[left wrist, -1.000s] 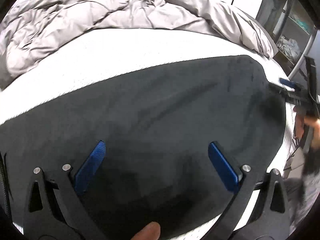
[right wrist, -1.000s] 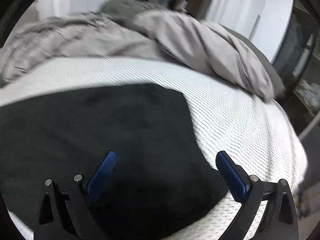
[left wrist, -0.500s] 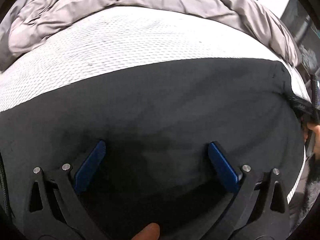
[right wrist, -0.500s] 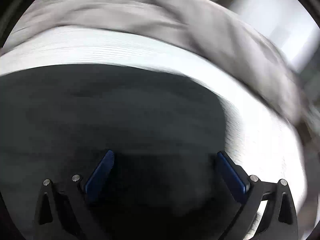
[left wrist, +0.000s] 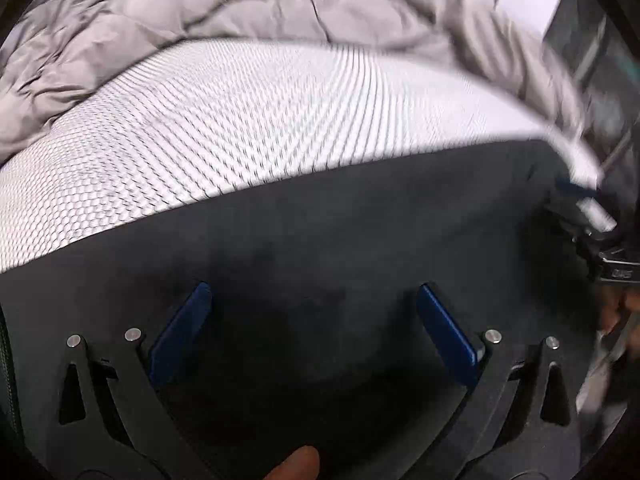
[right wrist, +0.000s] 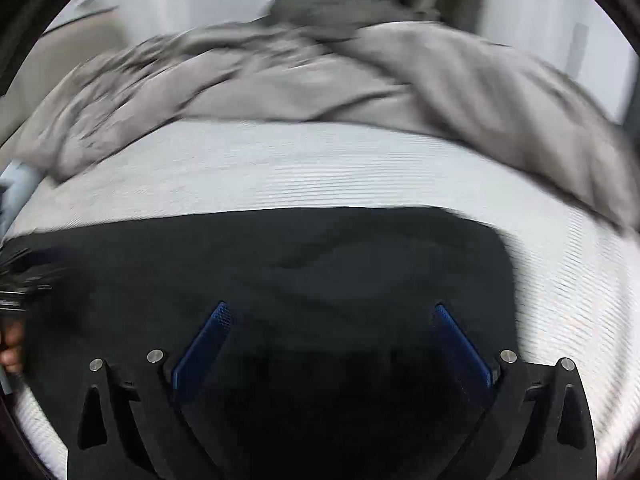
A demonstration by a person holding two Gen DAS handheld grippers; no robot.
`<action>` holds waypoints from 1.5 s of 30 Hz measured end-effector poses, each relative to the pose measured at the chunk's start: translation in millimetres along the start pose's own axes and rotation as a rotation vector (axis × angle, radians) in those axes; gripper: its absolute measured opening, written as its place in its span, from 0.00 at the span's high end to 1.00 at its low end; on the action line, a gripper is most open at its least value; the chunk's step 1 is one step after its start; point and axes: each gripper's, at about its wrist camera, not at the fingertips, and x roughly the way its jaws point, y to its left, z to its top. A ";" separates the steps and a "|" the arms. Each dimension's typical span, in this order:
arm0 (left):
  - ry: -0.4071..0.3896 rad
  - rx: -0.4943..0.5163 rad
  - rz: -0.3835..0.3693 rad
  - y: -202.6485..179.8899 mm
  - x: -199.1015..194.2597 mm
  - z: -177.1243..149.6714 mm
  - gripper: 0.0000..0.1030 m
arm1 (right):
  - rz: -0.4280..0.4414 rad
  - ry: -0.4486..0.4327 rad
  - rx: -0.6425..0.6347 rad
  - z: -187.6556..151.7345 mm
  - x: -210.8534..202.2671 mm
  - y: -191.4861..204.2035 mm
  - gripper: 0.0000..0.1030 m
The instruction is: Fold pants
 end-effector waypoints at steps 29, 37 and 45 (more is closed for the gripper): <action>-0.019 -0.171 0.084 36.9 9.0 11.9 0.01 | 0.049 0.095 -0.133 19.7 57.9 74.3 0.27; -0.019 -0.142 0.058 37.6 14.1 11.8 0.01 | -0.270 0.111 -0.036 26.5 93.0 -17.2 0.27; -0.057 -0.123 0.033 20.0 -17.9 11.2 0.01 | -0.404 0.048 0.115 19.5 51.2 -72.7 0.29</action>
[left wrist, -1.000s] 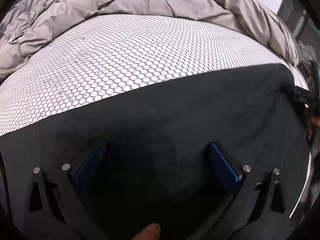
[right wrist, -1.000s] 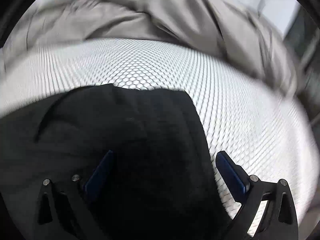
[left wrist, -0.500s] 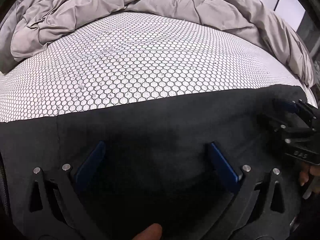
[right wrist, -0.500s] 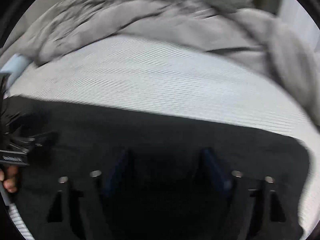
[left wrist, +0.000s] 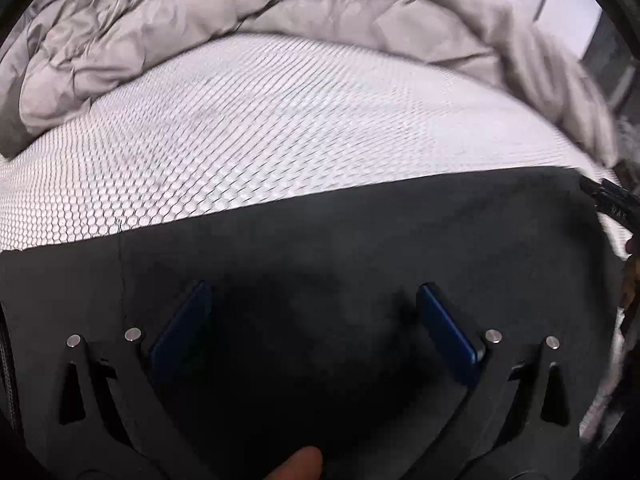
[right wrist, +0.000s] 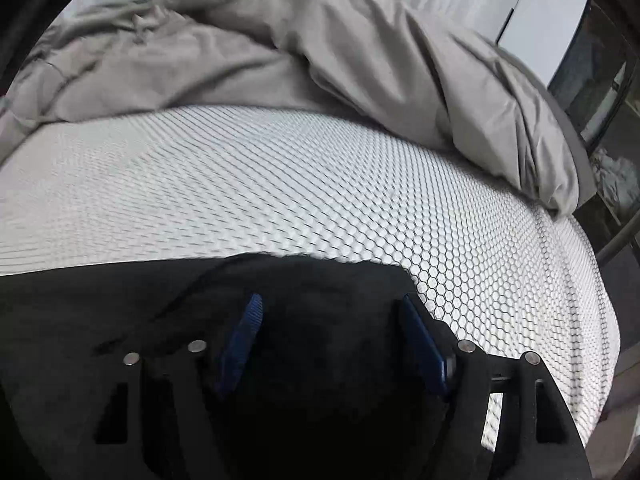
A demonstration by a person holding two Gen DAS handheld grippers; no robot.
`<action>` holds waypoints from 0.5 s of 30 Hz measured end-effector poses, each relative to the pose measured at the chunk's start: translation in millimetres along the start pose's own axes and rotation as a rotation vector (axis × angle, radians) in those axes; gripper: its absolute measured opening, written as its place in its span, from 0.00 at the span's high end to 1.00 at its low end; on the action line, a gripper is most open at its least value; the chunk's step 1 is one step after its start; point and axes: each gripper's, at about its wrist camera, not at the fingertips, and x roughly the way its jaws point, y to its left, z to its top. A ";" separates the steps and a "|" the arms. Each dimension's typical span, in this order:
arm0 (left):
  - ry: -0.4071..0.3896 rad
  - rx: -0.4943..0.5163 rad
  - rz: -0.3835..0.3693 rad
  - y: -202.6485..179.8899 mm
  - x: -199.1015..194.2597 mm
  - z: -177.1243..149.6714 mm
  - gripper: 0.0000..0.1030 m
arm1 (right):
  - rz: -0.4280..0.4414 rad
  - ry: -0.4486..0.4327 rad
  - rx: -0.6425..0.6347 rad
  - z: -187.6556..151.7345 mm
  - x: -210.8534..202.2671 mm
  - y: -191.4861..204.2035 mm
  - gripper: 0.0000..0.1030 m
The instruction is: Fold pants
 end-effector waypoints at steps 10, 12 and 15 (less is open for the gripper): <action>0.115 0.170 -0.013 -17.8 7.0 -34.1 0.01 | 0.515 0.033 -0.315 -68.7 -75.2 134.2 0.14; 0.098 0.156 0.022 9.8 -5.9 -40.3 0.01 | 0.422 0.014 -0.415 -85.4 -69.0 146.5 0.14; 0.084 0.107 0.080 62.6 -27.8 -55.6 0.01 | 0.347 -0.003 -0.390 -87.7 -66.4 117.3 0.13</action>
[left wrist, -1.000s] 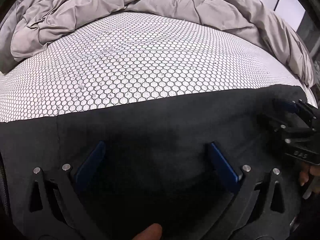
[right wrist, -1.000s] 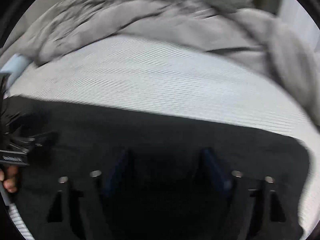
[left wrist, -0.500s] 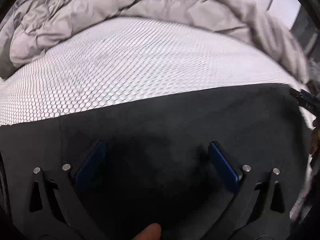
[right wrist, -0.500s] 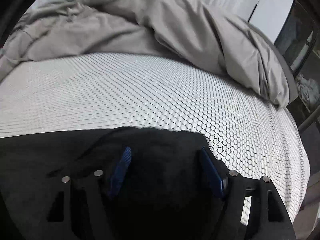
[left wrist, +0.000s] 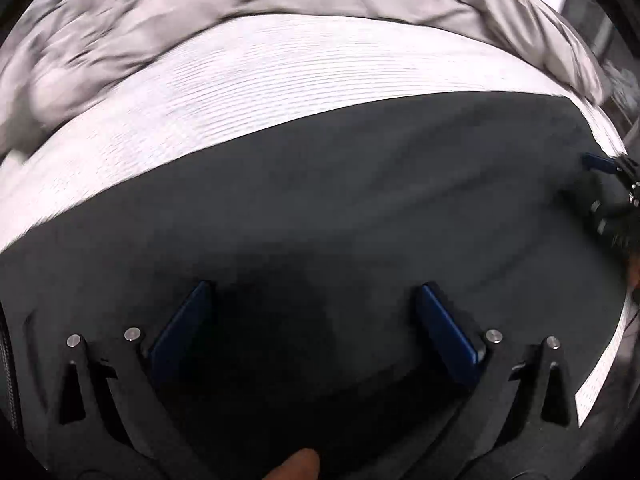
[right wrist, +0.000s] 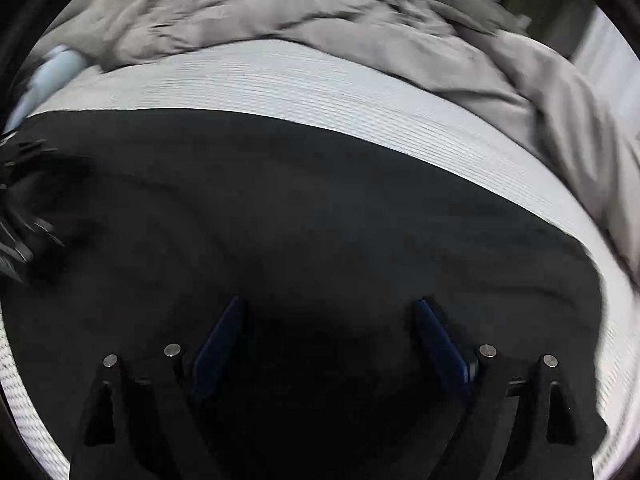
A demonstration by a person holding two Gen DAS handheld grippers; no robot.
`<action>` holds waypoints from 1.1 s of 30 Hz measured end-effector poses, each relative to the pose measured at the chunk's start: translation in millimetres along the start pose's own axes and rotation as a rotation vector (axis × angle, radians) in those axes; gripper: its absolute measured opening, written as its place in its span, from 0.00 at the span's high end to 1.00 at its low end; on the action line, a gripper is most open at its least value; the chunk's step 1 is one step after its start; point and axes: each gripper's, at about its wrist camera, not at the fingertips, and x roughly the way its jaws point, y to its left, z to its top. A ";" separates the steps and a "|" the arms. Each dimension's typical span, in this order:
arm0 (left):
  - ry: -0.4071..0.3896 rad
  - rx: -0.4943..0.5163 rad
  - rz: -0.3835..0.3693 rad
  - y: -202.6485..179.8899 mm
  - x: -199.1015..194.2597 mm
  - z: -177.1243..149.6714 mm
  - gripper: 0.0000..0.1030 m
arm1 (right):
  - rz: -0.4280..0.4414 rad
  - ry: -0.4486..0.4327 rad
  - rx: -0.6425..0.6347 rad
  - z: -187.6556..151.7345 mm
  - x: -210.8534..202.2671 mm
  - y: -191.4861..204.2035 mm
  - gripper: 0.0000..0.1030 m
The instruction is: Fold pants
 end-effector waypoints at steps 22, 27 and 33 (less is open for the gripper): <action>-0.048 0.178 -0.095 -49.0 -50.6 -80.0 0.01 | 0.182 -0.068 -0.085 -31.8 -33.0 81.2 0.12; -0.069 0.004 -0.058 58.4 -67.7 -107.7 0.00 | -0.047 -0.030 -0.038 -72.0 -42.6 -4.2 0.11; -0.093 -0.043 0.023 94.2 -79.7 -115.8 0.01 | -0.303 0.038 0.291 -112.4 -48.6 -116.9 0.07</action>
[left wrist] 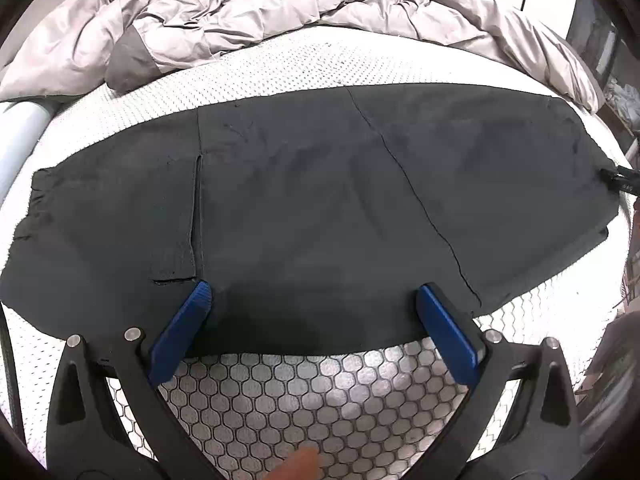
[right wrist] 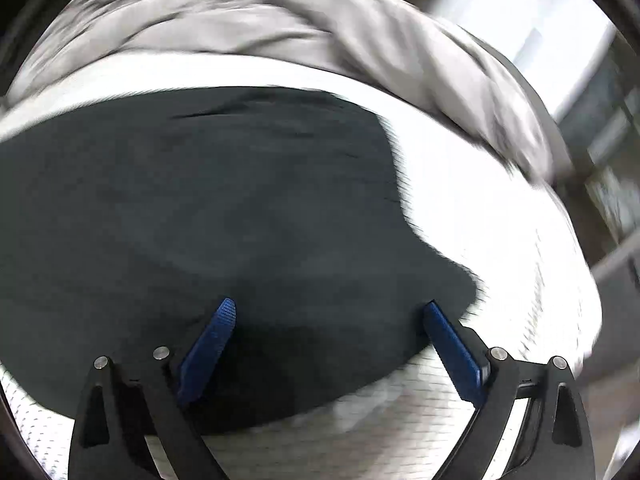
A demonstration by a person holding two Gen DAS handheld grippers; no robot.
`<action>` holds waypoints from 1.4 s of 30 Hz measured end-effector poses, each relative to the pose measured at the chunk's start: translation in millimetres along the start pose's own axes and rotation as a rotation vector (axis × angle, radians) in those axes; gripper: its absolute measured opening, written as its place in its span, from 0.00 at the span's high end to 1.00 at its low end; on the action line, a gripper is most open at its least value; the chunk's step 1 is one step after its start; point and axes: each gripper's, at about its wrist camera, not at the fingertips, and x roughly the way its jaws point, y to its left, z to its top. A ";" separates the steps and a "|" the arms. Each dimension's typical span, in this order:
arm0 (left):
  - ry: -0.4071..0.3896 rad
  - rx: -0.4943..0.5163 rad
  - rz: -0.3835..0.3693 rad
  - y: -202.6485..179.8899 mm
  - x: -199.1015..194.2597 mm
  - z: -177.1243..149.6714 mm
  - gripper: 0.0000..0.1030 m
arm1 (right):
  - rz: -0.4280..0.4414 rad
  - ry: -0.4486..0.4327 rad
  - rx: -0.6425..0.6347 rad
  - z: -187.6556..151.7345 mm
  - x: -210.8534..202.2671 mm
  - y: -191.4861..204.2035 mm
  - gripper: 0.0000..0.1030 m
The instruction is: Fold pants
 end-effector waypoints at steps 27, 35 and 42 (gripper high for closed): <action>0.049 -0.047 0.034 -24.2 40.4 66.8 0.01 | 0.133 0.017 0.207 38.8 36.9 -34.8 0.06; -0.001 0.044 -0.061 -96.1 45.1 105.1 0.01 | 0.226 -0.159 0.065 67.6 -36.7 44.9 0.06; 0.112 0.076 0.023 -106.3 89.6 120.1 0.00 | 0.373 -0.087 -0.235 88.9 -25.7 182.6 0.07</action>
